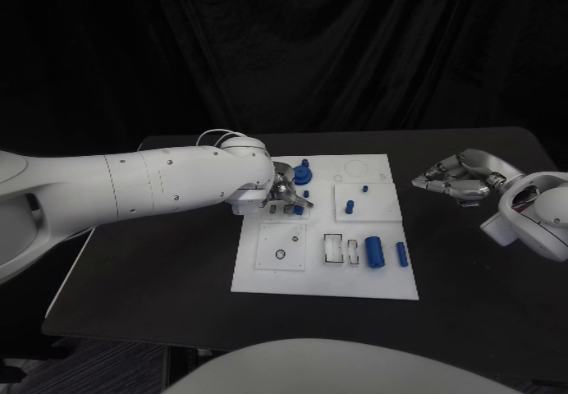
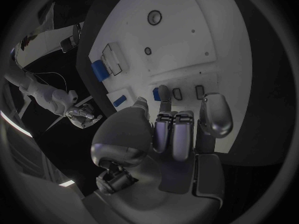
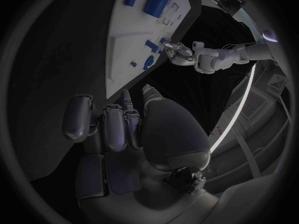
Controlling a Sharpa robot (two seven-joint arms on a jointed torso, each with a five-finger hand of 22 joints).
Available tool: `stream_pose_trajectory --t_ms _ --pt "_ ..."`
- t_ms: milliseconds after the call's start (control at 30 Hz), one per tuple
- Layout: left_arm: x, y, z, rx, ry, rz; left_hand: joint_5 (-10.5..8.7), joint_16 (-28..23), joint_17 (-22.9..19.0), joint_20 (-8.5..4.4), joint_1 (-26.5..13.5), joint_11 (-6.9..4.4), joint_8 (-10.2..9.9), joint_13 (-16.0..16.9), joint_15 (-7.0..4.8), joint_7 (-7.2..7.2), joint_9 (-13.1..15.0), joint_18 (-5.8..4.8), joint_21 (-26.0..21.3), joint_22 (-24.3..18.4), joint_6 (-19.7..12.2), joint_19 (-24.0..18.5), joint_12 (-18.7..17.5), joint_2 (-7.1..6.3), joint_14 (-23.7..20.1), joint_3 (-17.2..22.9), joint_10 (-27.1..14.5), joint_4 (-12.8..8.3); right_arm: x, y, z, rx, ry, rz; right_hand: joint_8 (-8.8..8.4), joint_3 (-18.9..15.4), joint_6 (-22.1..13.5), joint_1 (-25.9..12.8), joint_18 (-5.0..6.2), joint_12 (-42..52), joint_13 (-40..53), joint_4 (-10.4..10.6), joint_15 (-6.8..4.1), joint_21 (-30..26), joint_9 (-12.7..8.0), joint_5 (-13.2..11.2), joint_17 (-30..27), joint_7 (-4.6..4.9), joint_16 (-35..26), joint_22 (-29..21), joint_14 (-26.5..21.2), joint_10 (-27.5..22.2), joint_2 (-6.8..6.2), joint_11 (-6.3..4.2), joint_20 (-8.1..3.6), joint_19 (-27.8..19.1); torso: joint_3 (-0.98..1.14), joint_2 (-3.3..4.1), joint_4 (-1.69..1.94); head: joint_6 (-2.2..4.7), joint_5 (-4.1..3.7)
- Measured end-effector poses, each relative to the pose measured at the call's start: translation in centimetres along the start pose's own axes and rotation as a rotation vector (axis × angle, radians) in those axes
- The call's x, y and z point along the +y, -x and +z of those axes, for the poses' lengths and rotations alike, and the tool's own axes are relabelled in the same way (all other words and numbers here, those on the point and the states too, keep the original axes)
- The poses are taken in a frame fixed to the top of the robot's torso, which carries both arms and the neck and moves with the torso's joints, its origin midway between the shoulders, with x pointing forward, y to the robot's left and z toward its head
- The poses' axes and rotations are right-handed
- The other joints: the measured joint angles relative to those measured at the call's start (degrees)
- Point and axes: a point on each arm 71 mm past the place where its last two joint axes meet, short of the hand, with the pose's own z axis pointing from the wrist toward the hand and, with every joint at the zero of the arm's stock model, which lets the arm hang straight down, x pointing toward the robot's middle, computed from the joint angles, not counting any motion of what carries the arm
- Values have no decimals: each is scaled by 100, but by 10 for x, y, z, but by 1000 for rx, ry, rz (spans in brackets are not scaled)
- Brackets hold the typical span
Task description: Assemble the parts on the task board
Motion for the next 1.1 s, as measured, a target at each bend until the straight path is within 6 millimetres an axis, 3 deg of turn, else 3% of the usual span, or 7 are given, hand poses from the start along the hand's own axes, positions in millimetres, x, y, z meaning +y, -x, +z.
stream_pose_trajectory --t_ms 533,1100 --pt "4 -4 4 14 16 2 104 0 0 21 142 20 -10 0 42 -12 151 0 -111 -1 -133 -20 0 16 1 56 20 -123 0 -1 1 9 -2 -1 0 0 0 0 0 0 -1 0 0 -21 -5 0 0 0 0 0 0 -21 0 -21 0 0 5 -2 6 0 -7" --pt "3 -3 4 17 8 3 208 0 0 82 330 60 -115 1 83 79 188 0 -237 -1 -311 -82 0 69 1 193 19 -318 0 -2 1 16 -4 -1 0 0 0 0 -1 0 -1 0 0 -48 -4 0 0 0 -29 -1 0 -21 0 -21 0 0 5 -2 4 0 -2"
